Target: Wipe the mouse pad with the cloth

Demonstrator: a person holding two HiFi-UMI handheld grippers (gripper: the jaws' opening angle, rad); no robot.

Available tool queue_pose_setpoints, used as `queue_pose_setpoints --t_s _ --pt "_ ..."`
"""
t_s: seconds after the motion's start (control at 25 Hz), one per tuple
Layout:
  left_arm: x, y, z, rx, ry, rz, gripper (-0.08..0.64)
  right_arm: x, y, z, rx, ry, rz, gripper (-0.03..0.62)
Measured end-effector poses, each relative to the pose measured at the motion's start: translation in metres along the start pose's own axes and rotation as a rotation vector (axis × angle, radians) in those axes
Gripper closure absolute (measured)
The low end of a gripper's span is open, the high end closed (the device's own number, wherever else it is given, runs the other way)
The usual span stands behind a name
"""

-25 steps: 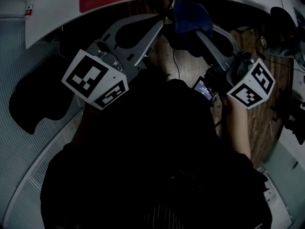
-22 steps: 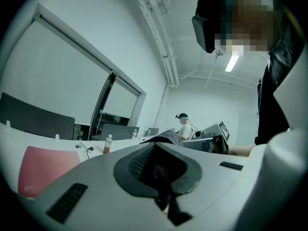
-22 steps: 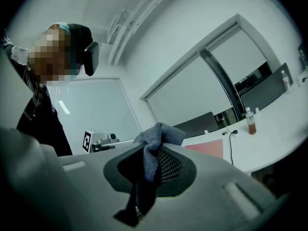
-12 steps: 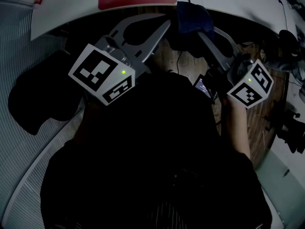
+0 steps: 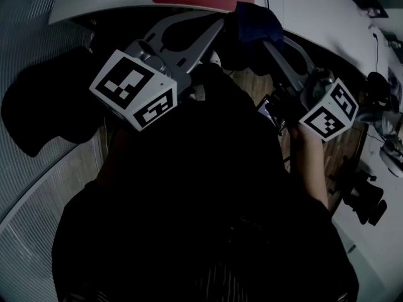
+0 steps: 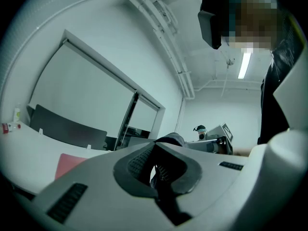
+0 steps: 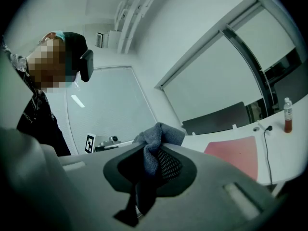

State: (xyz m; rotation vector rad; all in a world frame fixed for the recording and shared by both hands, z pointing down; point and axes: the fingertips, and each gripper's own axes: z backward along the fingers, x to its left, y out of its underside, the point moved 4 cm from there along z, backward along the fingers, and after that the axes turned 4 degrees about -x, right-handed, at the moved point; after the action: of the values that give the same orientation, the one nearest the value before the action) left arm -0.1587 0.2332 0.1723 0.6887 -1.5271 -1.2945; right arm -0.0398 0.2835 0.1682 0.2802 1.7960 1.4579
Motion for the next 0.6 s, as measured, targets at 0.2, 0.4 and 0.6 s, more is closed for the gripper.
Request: queue_pose_setpoints --t_s 0.2,0.4,0.6 --pt "0.059 -0.012 0.003 -0.029 -0.057 -0.017 0.554 -0.033 -0.013 -0.062 0.028 -0.058 0.027 0.555" --pt "0.093 -0.021 0.005 -0.022 -0.101 -0.013 0.554 -0.054 -0.026 -0.108 0.041 -0.111 0.025 0.554" --pt "0.094 -0.023 0.008 -0.024 -0.144 -0.021 0.554 -0.059 -0.026 -0.114 0.055 -0.153 0.021 0.555"
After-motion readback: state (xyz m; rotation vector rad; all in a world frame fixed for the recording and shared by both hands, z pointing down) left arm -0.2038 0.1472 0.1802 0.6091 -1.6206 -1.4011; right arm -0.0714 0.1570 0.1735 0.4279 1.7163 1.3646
